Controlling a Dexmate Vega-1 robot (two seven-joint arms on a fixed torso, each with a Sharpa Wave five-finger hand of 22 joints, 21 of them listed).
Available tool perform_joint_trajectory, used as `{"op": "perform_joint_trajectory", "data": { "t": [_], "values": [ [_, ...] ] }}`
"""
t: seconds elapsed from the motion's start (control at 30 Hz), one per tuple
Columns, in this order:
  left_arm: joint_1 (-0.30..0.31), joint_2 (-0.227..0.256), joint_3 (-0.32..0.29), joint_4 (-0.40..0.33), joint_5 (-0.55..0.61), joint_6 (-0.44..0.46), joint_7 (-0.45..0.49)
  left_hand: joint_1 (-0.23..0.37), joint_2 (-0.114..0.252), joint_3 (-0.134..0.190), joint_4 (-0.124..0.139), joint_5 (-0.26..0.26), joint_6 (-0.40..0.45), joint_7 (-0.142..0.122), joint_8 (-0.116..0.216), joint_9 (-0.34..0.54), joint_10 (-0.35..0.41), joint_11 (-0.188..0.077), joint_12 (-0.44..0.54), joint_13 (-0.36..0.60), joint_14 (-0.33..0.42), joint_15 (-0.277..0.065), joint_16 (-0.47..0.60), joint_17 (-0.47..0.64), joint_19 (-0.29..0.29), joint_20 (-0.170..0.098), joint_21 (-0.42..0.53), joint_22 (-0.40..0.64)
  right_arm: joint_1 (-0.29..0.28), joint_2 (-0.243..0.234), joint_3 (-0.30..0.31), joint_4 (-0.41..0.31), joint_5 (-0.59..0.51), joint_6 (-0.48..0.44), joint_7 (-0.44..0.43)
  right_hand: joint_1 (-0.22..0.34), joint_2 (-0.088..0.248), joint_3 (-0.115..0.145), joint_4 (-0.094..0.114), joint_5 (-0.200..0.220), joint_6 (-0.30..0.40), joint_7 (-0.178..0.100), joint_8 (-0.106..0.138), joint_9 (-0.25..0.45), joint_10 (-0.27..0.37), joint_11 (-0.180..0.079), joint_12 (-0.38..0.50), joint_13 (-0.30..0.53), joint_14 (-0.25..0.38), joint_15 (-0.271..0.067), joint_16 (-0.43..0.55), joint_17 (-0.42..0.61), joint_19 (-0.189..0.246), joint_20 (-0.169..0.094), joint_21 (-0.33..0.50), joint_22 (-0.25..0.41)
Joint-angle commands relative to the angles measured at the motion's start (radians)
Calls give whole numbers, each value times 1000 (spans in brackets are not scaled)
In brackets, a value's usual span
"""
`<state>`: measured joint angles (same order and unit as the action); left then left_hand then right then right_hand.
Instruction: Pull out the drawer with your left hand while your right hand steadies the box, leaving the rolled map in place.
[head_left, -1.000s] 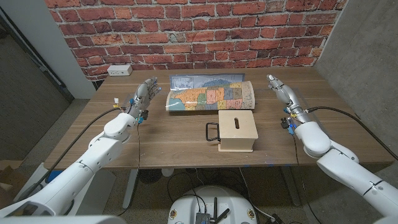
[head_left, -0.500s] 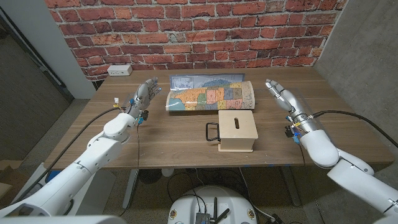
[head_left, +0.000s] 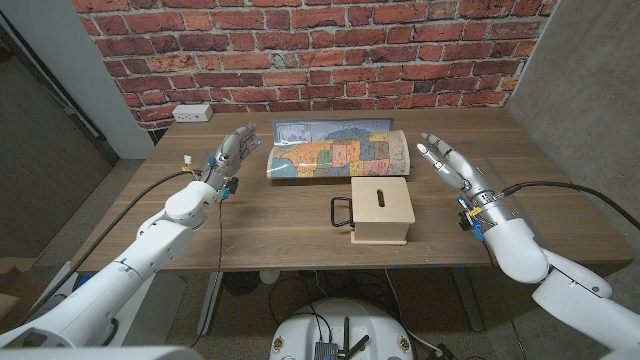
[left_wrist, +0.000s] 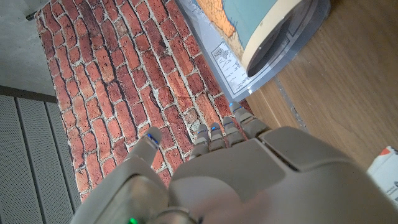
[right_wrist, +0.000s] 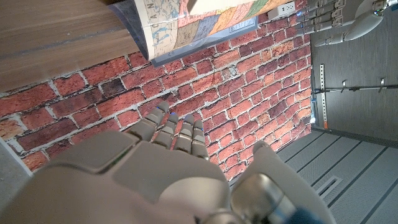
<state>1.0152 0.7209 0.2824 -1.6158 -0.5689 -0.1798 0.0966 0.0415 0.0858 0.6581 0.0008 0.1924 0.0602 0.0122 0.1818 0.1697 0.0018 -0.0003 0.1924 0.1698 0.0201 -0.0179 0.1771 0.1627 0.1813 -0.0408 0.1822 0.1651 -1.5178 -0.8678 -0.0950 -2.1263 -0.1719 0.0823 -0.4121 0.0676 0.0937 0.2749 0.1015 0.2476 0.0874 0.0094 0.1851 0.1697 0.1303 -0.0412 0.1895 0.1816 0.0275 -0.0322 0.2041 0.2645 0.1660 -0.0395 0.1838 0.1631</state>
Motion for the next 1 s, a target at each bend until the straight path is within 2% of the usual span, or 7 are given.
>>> {"op": "perform_joint_trajectory", "data": {
  "t": [0.03,0.43,0.73,1.0],
  "values": [
    [18,47,0,-44,56,-8,5,12,47,3,-9,0,11,-3,7,4,13,1,7,5,9,-5,2,3,13,-51,9,2,-28,10,-15,-34,-194,-52,-17,6,23,7,-3,5,4,-3,4,3,5,-5,3,3,2,-42,-1,-1,8,-51,2,2],
    [20,97,10,-74,137,-21,-13,22,57,15,-24,-1,34,-3,9,3,32,-8,9,5,28,-10,3,3,22,-56,10,2,-47,-8,-34,-69,-311,-120,-3,5,25,11,-3,2,12,-8,5,3,8,-12,3,3,7,-45,1,-5,14,-56,4,2],
    [-25,115,49,-75,243,-49,-39,26,61,21,-31,-1,44,-3,9,3,40,-9,9,5,35,-14,3,3,29,-60,11,2,-65,-36,-47,-108,-400,-176,18,5,27,15,-4,1,3,-12,0,3,2,-16,0,3,-1,-49,-1,-8,12,-59,2,2],
    [-80,139,84,-67,306,-72,-109,28,62,25,-36,-2,47,-5,8,4,41,-13,7,5,39,-18,2,3,33,-62,12,2,-86,-67,-52,-142,-483,-238,47,5,29,19,-4,-1,7,-12,2,3,6,-18,1,3,2,-49,0,-10,15,-59,3,2]
  ]
}}
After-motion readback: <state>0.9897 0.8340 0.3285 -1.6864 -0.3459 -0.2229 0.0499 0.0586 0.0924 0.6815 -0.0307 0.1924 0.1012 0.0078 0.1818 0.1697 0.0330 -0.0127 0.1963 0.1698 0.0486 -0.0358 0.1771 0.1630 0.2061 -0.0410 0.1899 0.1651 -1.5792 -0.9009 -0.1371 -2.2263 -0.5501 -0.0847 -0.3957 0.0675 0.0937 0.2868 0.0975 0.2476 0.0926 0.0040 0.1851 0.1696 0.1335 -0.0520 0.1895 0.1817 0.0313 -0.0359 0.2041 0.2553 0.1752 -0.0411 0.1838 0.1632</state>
